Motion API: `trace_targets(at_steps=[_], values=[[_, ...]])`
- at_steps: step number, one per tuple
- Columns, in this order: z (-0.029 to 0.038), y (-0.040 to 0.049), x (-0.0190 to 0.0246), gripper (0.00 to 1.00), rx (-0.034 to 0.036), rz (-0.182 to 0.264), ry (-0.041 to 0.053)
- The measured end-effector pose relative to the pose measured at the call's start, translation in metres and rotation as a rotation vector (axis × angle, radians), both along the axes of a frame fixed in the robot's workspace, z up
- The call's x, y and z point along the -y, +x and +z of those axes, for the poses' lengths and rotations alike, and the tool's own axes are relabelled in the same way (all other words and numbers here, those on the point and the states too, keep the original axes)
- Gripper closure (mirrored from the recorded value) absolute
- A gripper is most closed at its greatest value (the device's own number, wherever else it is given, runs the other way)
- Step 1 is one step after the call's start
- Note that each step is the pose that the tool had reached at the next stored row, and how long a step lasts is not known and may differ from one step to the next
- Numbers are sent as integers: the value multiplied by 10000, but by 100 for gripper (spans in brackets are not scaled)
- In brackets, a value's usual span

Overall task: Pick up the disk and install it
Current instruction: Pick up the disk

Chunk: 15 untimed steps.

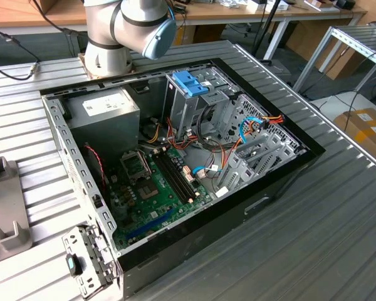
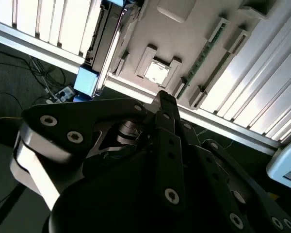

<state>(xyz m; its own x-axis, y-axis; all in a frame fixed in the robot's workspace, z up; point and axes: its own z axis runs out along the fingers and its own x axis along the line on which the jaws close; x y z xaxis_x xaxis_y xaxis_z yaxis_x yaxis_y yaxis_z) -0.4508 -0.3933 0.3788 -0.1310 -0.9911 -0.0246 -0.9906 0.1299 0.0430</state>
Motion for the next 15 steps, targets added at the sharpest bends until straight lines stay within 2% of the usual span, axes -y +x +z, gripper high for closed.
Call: trace_targets(at_steps=[1, 2, 11, 15], values=[[0, 0, 0, 90, 0, 541, 0], [0, 0, 0, 90, 0, 682, 0], [0, 0, 0, 90, 0, 1372, 0], [0, 0, 0, 90, 0, 1820, 0]])
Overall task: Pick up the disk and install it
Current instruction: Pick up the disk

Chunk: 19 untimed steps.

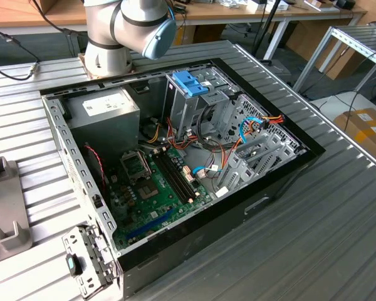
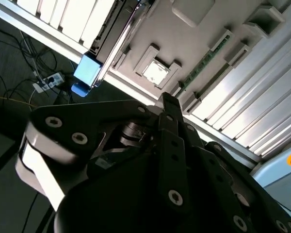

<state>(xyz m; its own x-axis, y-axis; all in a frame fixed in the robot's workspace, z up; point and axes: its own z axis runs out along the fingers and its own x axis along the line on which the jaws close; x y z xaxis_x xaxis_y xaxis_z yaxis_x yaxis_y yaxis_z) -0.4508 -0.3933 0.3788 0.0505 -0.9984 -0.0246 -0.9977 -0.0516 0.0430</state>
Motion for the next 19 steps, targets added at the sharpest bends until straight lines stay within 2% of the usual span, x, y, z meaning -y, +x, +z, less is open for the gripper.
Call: trace_targets(at_steps=[19], values=[[0, 0, 0, 90, 0, 1278, 0]])
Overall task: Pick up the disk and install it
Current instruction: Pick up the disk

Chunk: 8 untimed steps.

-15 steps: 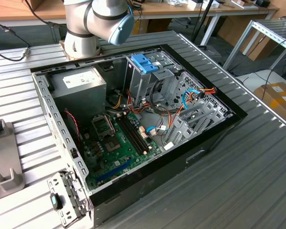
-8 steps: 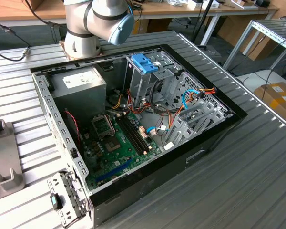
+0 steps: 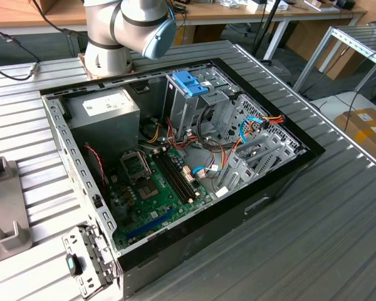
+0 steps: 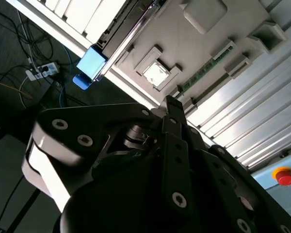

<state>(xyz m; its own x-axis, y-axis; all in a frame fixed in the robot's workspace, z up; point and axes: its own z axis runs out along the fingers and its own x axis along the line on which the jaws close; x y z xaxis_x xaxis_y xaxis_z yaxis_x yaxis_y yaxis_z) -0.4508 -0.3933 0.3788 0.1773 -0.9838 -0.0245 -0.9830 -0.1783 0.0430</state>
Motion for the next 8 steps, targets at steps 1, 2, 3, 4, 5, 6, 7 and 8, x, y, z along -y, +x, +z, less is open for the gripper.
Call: trace_targets(at_steps=[1, 2, 3, 4, 5, 6, 7, 8], values=[[0, 0, 0, 90, 0, 53, 0], [0, 0, 0, 90, 1, 125, 0], [0, 0, 0, 90, 1, 179, 0], [0, 0, 0, 90, 0, 255, 0], [0, 0, 0, 90, 0, 311, 0], [0, 0, 0, 90, 1, 424, 0], [0, 0, 0, 90, 1, 479, 0], [0, 0, 0, 90, 0, 536, 0]])
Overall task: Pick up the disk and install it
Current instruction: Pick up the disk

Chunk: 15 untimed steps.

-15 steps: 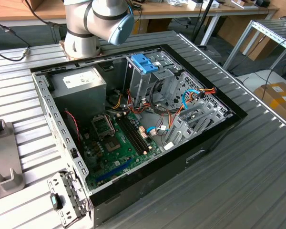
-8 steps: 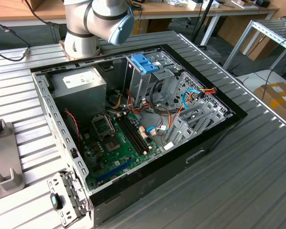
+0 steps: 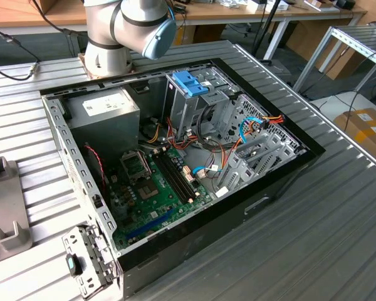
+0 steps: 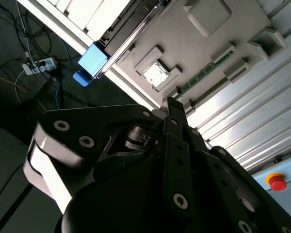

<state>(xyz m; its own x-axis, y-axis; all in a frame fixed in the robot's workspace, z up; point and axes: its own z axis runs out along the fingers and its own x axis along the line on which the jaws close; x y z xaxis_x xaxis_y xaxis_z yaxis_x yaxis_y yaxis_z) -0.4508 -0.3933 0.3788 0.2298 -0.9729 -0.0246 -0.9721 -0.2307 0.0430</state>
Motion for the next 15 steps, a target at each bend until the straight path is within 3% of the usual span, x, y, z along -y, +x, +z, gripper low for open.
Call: trace_targets(at_steps=[11, 12, 15], values=[[-1, 0, 0, 90, 0, 654, 0], [-4, 1, 0, 90, 1, 623, -1], [-25, 0, 0, 90, 1, -103, 0]])
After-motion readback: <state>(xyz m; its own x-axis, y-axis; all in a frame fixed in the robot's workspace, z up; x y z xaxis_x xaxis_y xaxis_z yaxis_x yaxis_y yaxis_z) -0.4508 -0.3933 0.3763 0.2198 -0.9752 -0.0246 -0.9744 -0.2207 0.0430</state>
